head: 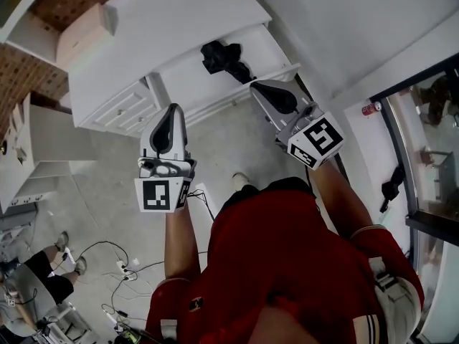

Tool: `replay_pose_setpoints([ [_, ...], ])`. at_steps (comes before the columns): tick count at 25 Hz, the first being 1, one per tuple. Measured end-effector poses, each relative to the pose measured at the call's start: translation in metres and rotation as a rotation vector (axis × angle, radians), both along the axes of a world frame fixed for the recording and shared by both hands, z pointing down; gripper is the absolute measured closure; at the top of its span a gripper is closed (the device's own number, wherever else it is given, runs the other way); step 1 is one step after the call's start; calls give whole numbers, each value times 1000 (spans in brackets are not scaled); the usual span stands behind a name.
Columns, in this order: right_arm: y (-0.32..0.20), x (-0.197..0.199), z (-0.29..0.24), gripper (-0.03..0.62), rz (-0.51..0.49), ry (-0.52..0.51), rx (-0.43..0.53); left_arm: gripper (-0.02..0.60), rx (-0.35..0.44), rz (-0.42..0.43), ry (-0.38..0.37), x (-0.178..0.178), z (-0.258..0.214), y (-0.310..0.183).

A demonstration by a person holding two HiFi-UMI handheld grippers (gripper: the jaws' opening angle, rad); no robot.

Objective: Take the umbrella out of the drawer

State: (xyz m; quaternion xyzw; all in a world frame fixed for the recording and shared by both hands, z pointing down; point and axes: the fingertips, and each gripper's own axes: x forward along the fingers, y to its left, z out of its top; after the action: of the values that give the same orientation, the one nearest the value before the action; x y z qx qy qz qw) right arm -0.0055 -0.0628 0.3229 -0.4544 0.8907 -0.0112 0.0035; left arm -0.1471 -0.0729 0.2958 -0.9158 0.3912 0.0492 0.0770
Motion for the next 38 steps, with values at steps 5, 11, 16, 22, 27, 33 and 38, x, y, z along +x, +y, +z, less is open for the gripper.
replay_pose_setpoints([
  [5, -44, -9, 13, 582, 11, 48, -33, 577, -18, -7, 36, -15, 9, -36],
  [11, -92, -10, 38, 582, 14, 119, -80, 577, -41, -34, 48, -21, 20, -66],
  [16, -127, -2, 76, 514, -10, 153, -154, 577, -38, -64, 34, -16, 28, -83],
  [22, -170, 12, 119, 400, -24, 162, -269, 577, -47, -130, 32, -8, 35, -108],
  [27, -208, 16, 158, 332, -53, 205, -363, 577, -58, -204, 39, -5, 38, -131],
  [33, -249, 21, 218, 286, -92, 299, -467, 577, -75, -286, 28, 1, 47, -152],
  [38, -276, 28, 272, 264, -106, 355, -562, 577, -86, -325, 3, 10, 58, -168],
])
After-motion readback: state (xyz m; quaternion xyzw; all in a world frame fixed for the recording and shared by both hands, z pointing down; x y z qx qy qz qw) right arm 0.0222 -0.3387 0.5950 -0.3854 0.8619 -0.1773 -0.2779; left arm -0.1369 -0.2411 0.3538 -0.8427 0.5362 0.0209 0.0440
